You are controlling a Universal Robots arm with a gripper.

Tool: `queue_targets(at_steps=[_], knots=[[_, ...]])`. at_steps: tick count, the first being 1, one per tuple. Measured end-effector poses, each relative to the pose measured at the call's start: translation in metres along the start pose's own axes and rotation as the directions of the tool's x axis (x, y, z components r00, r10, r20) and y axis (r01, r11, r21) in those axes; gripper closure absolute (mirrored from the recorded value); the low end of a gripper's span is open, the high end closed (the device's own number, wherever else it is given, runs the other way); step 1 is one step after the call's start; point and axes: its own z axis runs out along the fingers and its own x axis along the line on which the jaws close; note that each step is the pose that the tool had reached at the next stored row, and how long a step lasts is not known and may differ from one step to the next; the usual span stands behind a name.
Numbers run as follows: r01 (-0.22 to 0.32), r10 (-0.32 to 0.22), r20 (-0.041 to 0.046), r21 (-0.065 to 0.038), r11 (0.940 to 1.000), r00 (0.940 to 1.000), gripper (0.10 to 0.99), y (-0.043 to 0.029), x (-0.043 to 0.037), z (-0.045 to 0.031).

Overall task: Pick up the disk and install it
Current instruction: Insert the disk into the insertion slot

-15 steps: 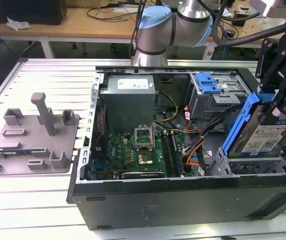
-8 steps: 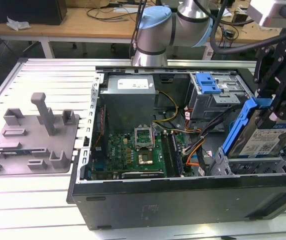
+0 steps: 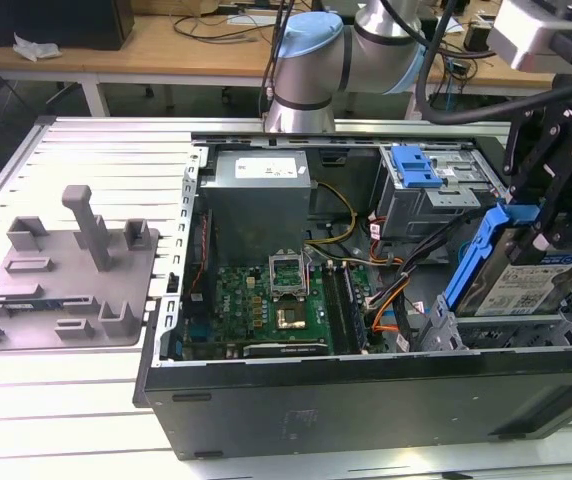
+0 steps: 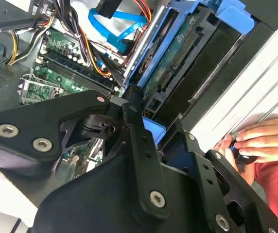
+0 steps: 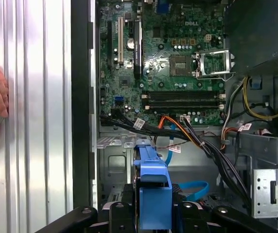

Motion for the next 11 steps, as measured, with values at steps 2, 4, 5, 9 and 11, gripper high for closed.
queue_targets(at_steps=[2, 4, 5, 9, 11], knots=[[0.000, 0.000, -0.0004, 0.000, 1.0000, 1.0000, 0.647, 0.0000, 0.0000, 0.0003], [0.000, 0.000, -0.0001, 0.000, 1.0000, 1.0000, 0.580, 0.0000, 0.0000, 0.0005], [0.000, 0.000, -0.0001, 0.000, 1.0000, 1.0000, 0.580, 0.0000, 0.0000, 0.0005], [0.000, 0.000, 0.0000, 0.000, 1.0000, 1.0000, 0.580, 0.0001, 0.0000, 0.0005], [0.000, 0.000, -0.0001, 0.000, 1.0000, 1.0000, 0.580, 0.0008, 0.0000, 0.0005]])
